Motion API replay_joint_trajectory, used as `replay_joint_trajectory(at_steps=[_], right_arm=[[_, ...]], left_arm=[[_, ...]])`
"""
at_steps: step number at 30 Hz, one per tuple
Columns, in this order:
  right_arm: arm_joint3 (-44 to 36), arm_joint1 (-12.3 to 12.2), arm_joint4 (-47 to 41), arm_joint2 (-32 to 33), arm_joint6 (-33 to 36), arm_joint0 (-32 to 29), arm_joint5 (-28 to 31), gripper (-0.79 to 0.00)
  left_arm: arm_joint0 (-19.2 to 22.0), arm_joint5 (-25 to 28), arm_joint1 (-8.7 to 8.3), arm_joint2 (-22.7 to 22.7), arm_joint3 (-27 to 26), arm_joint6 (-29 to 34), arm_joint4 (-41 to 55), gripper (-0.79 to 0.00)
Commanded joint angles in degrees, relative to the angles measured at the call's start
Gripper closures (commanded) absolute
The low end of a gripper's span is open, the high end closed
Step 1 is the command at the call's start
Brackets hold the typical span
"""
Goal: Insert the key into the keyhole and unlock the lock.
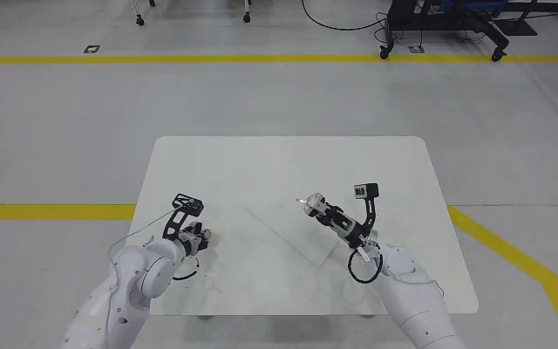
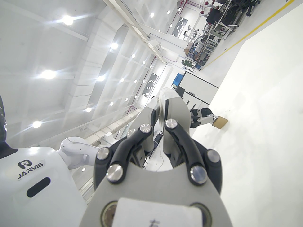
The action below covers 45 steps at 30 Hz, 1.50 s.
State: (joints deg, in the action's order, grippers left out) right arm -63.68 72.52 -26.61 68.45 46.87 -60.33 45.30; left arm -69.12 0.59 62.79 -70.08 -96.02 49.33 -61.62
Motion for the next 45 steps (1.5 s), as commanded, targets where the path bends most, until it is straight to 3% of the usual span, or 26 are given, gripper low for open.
replay_joint_trajectory(at_steps=[1,12,18,20,24,27,30,36,43,45], right_arm=[[0.0,0.0,0.0,0.0,0.0,0.0,0.0,0.0],[0.0,0.0,0.0,0.0,0.0,0.0,0.0,0.0],[0.0,0.0,0.0,0.0,0.0,0.0,0.0,0.0],[0.0,0.0,0.0,0.0,0.0,0.0,0.0,0.0],[0.0,0.0,0.0,0.0,0.0,0.0,0.0,0.0],[0.0,0.0,0.0,0.0,0.0,0.0,0.0,0.0],[0.0,0.0,0.0,0.0,0.0,0.0,0.0,0.0],[0.0,0.0,0.0,0.0,0.0,0.0,0.0,0.0],[0.0,0.0,0.0,0.0,0.0,0.0,0.0,0.0],[-0.28,0.02,0.18,-0.21,-0.31,-0.15,-1.1,0.0]], left_arm=[[0.16,-0.14,0.09,0.14,0.24,-0.09,0.0,0.0],[1.36,1.03,0.46,1.15,3.24,-0.51,-0.71,0.0],[-2.38,4.67,0.13,-2.59,-1.61,-9.08,3.47,0.0],[-4.77,9.71,-0.16,-5.82,-3.67,-12.62,10.25,0.0],[-9.03,27.01,-0.85,-11.71,-3.69,-14.72,31.17,0.0],[-9.58,38.74,-1.37,-12.13,-1.16,-8.96,47.35,0.0],[-7.75,44.14,-1.8,-10.34,2.08,-1.62,61.46,0.0],[-2.16,44.26,-2.3,-6.64,8.56,10.09,78.39,0.0],[-2.16,44.26,-2.3,-6.64,8.56,10.09,78.39,0.0],[-2.23,43.36,-2.12,-6.35,8.79,6.79,76.46,0.0]])
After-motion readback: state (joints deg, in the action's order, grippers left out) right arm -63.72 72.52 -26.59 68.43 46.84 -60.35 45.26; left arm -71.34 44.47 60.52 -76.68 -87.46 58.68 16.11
